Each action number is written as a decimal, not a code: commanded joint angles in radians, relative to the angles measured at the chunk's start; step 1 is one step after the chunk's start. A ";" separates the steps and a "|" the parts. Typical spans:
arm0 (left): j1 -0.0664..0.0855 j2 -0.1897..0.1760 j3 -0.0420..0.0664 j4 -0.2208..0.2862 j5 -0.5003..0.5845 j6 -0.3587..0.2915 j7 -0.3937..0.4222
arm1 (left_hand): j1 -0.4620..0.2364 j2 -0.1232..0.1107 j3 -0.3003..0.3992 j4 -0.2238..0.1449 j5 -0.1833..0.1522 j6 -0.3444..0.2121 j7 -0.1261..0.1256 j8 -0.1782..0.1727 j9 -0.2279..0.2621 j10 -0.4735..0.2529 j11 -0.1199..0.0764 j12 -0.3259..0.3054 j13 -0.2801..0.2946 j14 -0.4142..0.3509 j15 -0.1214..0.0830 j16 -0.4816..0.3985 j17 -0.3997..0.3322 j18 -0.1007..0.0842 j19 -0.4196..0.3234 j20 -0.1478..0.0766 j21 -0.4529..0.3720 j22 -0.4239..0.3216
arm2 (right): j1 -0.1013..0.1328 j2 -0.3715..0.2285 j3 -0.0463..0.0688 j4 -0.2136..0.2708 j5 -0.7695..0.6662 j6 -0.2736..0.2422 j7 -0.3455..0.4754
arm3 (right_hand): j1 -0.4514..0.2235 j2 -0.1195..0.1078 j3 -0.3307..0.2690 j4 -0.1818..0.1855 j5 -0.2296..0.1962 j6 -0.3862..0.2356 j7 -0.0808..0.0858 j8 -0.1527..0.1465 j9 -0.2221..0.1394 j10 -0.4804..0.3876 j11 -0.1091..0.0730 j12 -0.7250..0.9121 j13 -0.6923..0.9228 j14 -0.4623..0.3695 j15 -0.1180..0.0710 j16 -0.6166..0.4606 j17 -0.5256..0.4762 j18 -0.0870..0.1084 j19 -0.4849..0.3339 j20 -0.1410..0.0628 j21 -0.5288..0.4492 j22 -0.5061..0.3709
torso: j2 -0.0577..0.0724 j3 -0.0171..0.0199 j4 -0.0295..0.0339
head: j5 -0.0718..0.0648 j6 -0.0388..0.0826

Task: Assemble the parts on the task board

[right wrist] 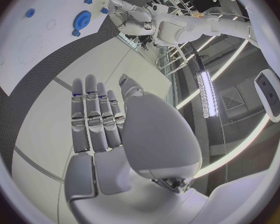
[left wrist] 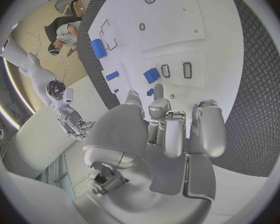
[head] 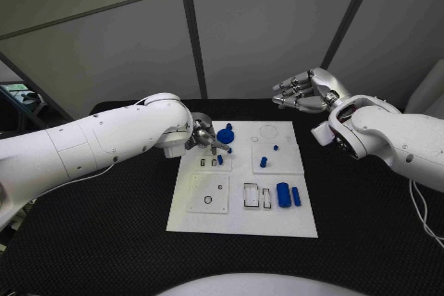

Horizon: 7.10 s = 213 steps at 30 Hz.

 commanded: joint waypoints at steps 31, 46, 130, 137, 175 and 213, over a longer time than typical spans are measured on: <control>0.002 0.043 -0.007 -0.048 -0.032 0.118 -0.021 | -0.002 0.013 -0.007 -0.006 -0.003 -0.009 -0.007 0.020 0.030 0.005 -0.007 0.006 0.008 0.094 -0.008 0.014 0.225 -0.008 0.015 -0.004 0.020 0.028 | 0.002 0.014 0.001 -0.007 0.003 -0.005 -0.006 | -0.012 0.002 -0.001 -0.009 0.007 -0.008 0.006 -0.003 -0.001 -0.009 0.007 -0.007 -0.009 0.001 0.012 -0.015 -0.007 0.011 0.004 0.007 -0.016 -0.009 | 0.003 -0.0004 -0.0002 | -0.005 -0.013; 0.002 0.053 -0.007 -0.053 -0.032 0.134 -0.022 | 0.007 0.013 -0.007 -0.011 -0.003 -0.012 -0.008 0.025 0.041 0.004 -0.007 0.005 0.007 0.095 -0.008 0.016 0.227 -0.009 0.017 -0.004 0.022 0.033 | 0.002 0.018 0.001 -0.009 0.003 -0.006 -0.006 | -0.014 0.004 -0.001 -0.010 0.009 -0.008 0.006 -0.002 -0.001 -0.009 0.007 -0.006 -0.012 0.002 0.012 -0.018 -0.008 0.011 0.006 0.007 -0.020 -0.012 | 0.004 0.0003 -0.0001 | -0.005 -0.018; -0.061 -0.108 -0.009 0.175 -0.100 -0.259 0.011 | 0.001 -0.183 0.917 -0.250 0.017 -0.064 -0.023 0.093 0.268 0.026 -0.025 -0.042 -0.012 0.098 -0.022 0.023 0.238 -0.015 0.029 -0.017 0.031 0.088 | 0.002 0.019 0.000 -0.030 -0.006 0.008 -0.021 | -0.029 0.009 -0.006 -0.012 0.037 -0.011 0.008 -0.001 -0.001 -0.011 0.009 -0.004 -0.028 0.010 0.014 -0.035 -0.017 0.011 0.017 0.009 -0.042 -0.027 | -0.004 0.0002 0.0079 | 0.001 -0.049; -0.078 -0.097 -0.009 0.170 -0.189 -0.265 0.006 | -0.002 -0.185 0.924 -0.253 0.019 -0.063 -0.023 0.095 0.271 0.025 -0.025 -0.047 -0.018 0.098 -0.023 0.022 0.236 -0.015 0.030 -0.017 0.032 0.090 | 0.002 0.021 0.000 -0.030 -0.008 0.010 -0.026 | -0.029 0.009 -0.006 -0.012 0.037 -0.011 0.008 -0.001 -0.001 -0.012 0.009 -0.004 -0.028 0.010 0.014 -0.035 -0.017 0.011 0.017 0.009 -0.042 -0.027 | -0.003 -0.0004 0.0097 | -0.001 -0.050; -0.086 -0.082 -0.009 0.161 -0.248 -0.158 -0.004 | -0.008 -0.194 0.940 -0.261 0.023 -0.063 -0.024 0.099 0.278 0.025 -0.027 -0.052 -0.024 0.098 -0.024 0.022 0.236 -0.017 0.032 -0.018 0.036 0.097 | 0.001 0.031 0.000 -0.053 -0.010 0.039 -0.032 | -0.032 0.011 -0.007 -0.014 0.038 -0.014 0.009 -0.002 -0.001 -0.017 0.010 -0.005 -0.033 0.008 0.016 -0.040 -0.020 0.011 0.017 0.011 -0.050 -0.032 | -0.003 0.0003 0.0078 | 0.002 -0.050; -0.085 -0.055 -0.008 0.120 -0.239 -0.087 -0.005 | -0.147 -0.206 0.697 -0.169 0.017 -0.008 -0.047 0.104 0.316 0.052 -0.043 -0.019 0.009 0.102 -0.036 0.034 0.250 -0.024 0.044 -0.028 0.058 0.138 | 0.001 0.038 0.000 -0.058 -0.009 0.048 -0.041 | -0.040 0.015 -0.011 -0.012 0.038 -0.015 0.010 -0.001 -0.001 -0.019 0.012 -0.004 -0.037 0.007 0.017 -0.042 -0.023 0.011 0.016 0.013 -0.060 -0.039 | -0.003 0.0007 0.0086 | -0.002 -0.062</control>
